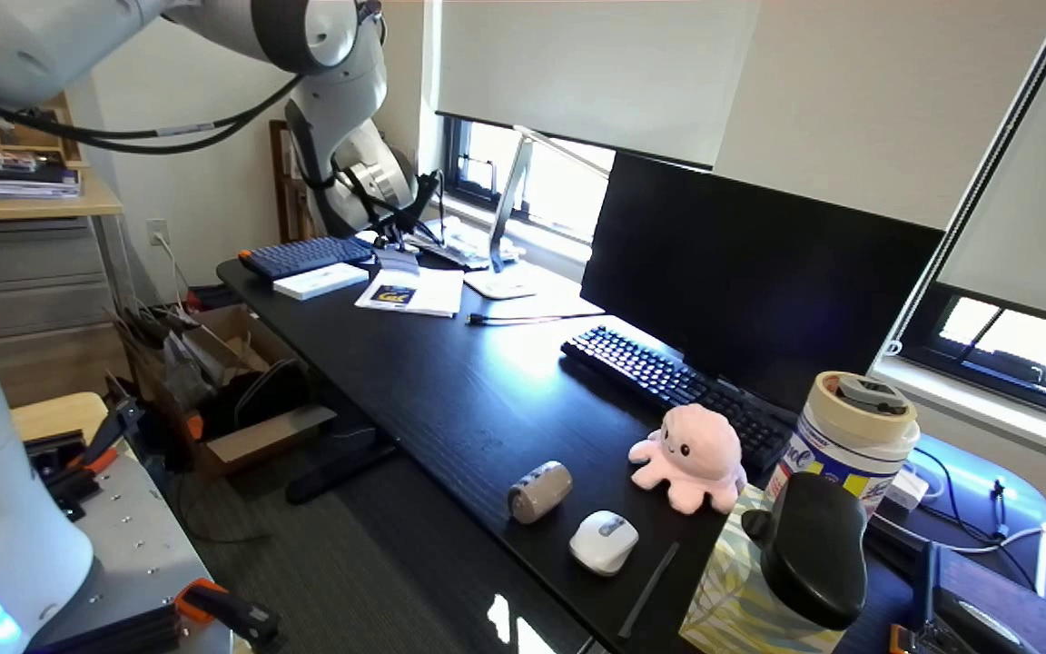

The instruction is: Move the flyer on the right of the table and put it on top of the stack of papers on the left

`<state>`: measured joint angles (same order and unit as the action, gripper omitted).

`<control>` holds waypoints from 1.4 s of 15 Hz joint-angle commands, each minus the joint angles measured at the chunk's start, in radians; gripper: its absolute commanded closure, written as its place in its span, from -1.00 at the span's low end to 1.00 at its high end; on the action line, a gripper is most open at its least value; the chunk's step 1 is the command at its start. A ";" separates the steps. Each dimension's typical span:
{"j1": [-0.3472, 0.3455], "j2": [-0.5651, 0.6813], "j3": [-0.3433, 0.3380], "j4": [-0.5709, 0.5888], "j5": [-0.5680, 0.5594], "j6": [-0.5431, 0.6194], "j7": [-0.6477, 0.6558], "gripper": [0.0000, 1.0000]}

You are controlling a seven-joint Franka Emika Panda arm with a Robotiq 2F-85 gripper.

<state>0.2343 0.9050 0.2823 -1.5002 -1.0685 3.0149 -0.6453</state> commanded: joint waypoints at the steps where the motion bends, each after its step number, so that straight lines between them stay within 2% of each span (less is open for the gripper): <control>1: -0.063 0.060 0.081 0.032 0.015 -0.010 -0.174 1.00; 3: -0.054 0.067 0.065 0.047 0.002 -0.024 -0.178 1.00; 6: 0.017 0.047 -0.034 0.068 0.010 -0.022 -0.137 1.00; 9: 0.057 0.038 -0.091 0.081 0.000 -0.029 -0.112 1.00; 15: 0.092 0.056 -0.110 0.089 0.007 -0.066 -0.126 1.00; 21: 0.084 0.042 -0.096 0.048 0.014 -0.099 -0.147 1.00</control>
<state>0.3194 0.9583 0.1802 -1.4262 -1.0684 2.9394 -0.7723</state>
